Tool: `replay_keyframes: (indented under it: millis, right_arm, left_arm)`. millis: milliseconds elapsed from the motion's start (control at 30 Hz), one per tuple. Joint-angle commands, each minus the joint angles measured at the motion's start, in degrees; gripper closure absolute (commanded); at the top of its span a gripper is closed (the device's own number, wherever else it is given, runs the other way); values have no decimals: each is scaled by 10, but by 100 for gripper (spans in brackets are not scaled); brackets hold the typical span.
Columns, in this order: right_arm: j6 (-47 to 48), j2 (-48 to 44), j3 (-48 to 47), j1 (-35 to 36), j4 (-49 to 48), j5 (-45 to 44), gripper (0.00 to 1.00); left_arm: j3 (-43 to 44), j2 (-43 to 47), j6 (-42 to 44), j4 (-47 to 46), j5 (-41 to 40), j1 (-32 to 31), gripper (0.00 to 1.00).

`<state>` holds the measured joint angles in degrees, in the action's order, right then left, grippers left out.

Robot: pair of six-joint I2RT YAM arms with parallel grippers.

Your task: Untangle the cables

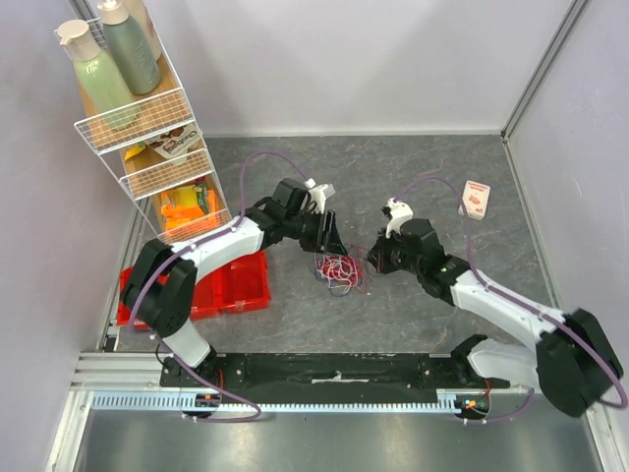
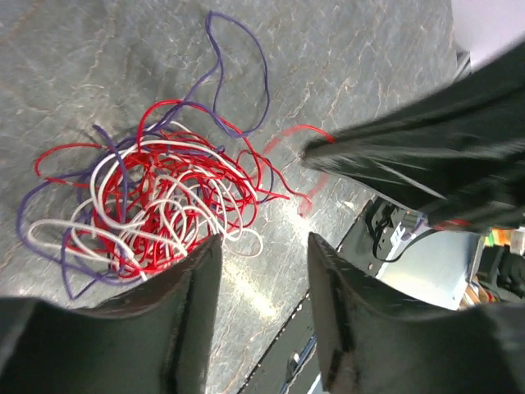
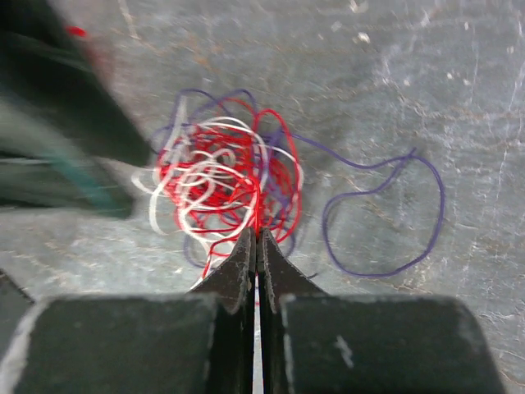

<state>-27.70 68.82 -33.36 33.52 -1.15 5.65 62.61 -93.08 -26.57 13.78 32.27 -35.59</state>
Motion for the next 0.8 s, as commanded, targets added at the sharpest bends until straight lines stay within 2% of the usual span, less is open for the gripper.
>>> replay_keyframes:
  millis: [0, 167, 300, 567, 667, 767]
  right_arm:
    - [-20, -114, -15, -1, -2, 65, 100]
    - [-63, -203, -54, 1, 8, 120, 100]
    - [-31, -225, -180, 1, 84, 96, 100]
    - [19, -175, -463, 1, 151, 47, 100]
    - [33, -160, -519, 1, 163, 46, 100]
    - [45, -166, -527, 1, 192, 6, 100]
  left_arm:
    - [-6, -61, -33, -73, 52, -4, 53]
    - [-2, -118, -36, -79, 28, -11, 55]
    - [2, -143, -29, -52, 0, -19, 54]
    - [12, -142, -1, -20, -66, -20, 54]
    - [17, -119, 14, -13, -71, -20, 53]
    - [7, -69, 34, -20, -95, -20, 51]
